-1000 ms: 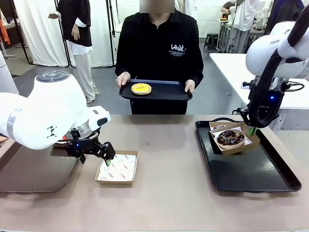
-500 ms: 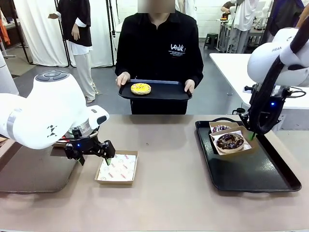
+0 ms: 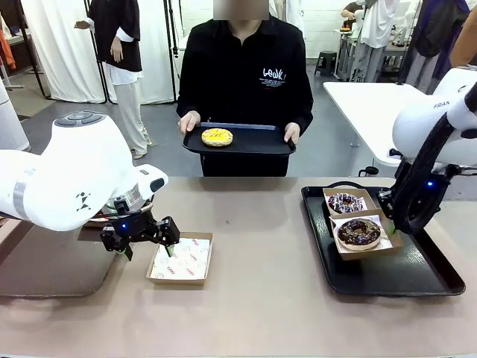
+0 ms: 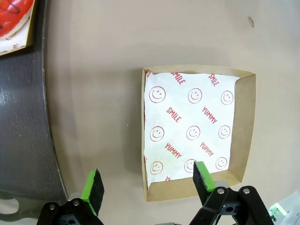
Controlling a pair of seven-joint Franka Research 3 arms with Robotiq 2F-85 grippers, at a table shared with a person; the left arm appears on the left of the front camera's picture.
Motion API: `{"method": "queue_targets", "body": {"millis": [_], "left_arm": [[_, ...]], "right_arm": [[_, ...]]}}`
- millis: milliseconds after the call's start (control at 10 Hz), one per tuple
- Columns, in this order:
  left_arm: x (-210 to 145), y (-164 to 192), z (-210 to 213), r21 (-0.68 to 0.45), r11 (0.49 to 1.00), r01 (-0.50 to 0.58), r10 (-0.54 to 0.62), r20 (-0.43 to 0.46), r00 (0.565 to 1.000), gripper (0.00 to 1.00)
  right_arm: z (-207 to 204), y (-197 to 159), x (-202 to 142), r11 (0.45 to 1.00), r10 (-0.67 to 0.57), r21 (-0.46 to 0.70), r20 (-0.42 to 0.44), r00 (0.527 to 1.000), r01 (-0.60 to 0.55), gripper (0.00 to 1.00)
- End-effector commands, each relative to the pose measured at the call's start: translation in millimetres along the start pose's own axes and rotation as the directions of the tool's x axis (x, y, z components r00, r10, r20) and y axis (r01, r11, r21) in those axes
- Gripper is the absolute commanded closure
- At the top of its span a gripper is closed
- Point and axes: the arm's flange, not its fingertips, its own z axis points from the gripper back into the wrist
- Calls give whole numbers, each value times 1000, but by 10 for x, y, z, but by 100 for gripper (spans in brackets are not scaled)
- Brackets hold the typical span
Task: Individually package the donuts and arrange them on the tray.
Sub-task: Place the picked Paper togo box on the Handle tray while simultaneously picking up another Paper togo box from the table with the other hand.
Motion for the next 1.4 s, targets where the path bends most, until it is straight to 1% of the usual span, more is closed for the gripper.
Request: {"method": "queue_targets", "body": {"millis": [0, 100, 200, 400, 800, 1000, 1300], "left_arm": [[3, -95, -34, 2, 999, -36, 36, -17, 999, 0], [11, -108, -53, 10, 999, -36, 36, -25, 999, 0], [16, -117, -72, 11, 999, -30, 30, -32, 999, 0], [34, -118, -108, 13, 1000, -26, 27, -44, 999, 0], [93, -126, -213, 23, 999, -38, 40, -63, 997, 0], [161, -105, -254, 38, 998, -45, 47, -40, 998, 0], [222, -116, -271, 66, 998, 17, -16, -5, 1000, 0]], "right_arm": [[-53, -7, -25, 1000, 8, 1, -21, 1000, -8, 99], [-77, -5, -28, 999, 10, -35, -42, 999, -12, 99], [-90, 3, -38, 998, -6, -70, -42, 999, 3, 99], [-97, 16, -69, 995, -15, -103, -38, 999, 11, 99], [-167, 12, -11, 994, -36, -106, -45, 998, 31, 99], [-175, 7, -5, 994, -40, -102, -40, 998, 36, 99], [-192, -4, 6, 995, -43, -95, -41, 998, 39, 99]]}}
